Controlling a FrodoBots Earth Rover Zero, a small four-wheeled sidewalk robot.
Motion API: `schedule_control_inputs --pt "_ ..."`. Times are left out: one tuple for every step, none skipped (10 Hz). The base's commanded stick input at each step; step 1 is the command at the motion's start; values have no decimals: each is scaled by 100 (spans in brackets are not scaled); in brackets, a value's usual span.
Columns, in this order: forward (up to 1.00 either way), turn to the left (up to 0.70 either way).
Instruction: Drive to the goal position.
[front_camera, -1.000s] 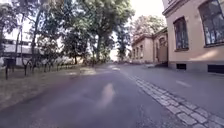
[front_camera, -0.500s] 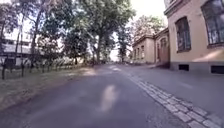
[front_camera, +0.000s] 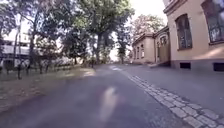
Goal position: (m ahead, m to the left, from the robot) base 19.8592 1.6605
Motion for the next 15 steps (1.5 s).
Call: schedule_control_inputs --pt "45 0" --pt "45 0" --pt "45 0" --pt "45 0" --pt "45 0" --pt "45 0" --pt "45 0" --pt "45 0" --pt "45 0" --pt "45 0" --pt "45 0" --pt "45 0" --pt "45 0" --pt "45 0" --pt "45 0"
